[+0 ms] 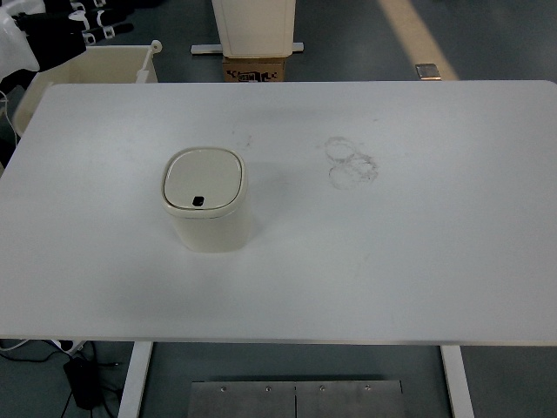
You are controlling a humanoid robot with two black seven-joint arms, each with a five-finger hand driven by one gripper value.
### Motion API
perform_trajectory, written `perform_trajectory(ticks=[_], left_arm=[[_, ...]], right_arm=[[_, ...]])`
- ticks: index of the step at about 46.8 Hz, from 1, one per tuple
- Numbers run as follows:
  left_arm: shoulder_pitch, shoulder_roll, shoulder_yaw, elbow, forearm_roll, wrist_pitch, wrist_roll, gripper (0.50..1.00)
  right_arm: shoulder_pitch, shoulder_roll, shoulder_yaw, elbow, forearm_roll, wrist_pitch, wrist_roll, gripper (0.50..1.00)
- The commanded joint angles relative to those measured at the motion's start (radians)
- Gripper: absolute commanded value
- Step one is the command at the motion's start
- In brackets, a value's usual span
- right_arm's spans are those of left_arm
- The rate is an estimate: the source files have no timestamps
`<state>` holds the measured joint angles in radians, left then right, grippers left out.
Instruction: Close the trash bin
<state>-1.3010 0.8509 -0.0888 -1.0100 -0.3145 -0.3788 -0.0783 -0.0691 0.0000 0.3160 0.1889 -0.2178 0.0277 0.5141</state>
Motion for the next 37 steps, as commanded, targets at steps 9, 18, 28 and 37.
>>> perform_trajectory(ticks=[9,18,28,37], left_arm=[[0.232,-0.042,-0.25,0.151,-0.037,-0.023,0.0,1.0],[0.43,-0.09,-0.459,0.229,-0.037,-0.054,0.0,1.0],[0.555,-0.148,-0.554,0.326,-0.031,-0.112,-0.058,1.0],[0.606,-0.179,-0.554,0.37,-0.028,-0.127,-0.121,1.0]], right_arm=[[0.0,0.0,0.0,0.0,0.0,0.0,0.0,0.991],[0.0,0.0,0.0,0.0,0.0,0.0,0.0,0.991],[0.0,0.0,0.001,0.0,0.001,0.0,0.0,0.991],[-0.001,0.0,0.001,0.0,0.001,0.0,0.0,0.991]])
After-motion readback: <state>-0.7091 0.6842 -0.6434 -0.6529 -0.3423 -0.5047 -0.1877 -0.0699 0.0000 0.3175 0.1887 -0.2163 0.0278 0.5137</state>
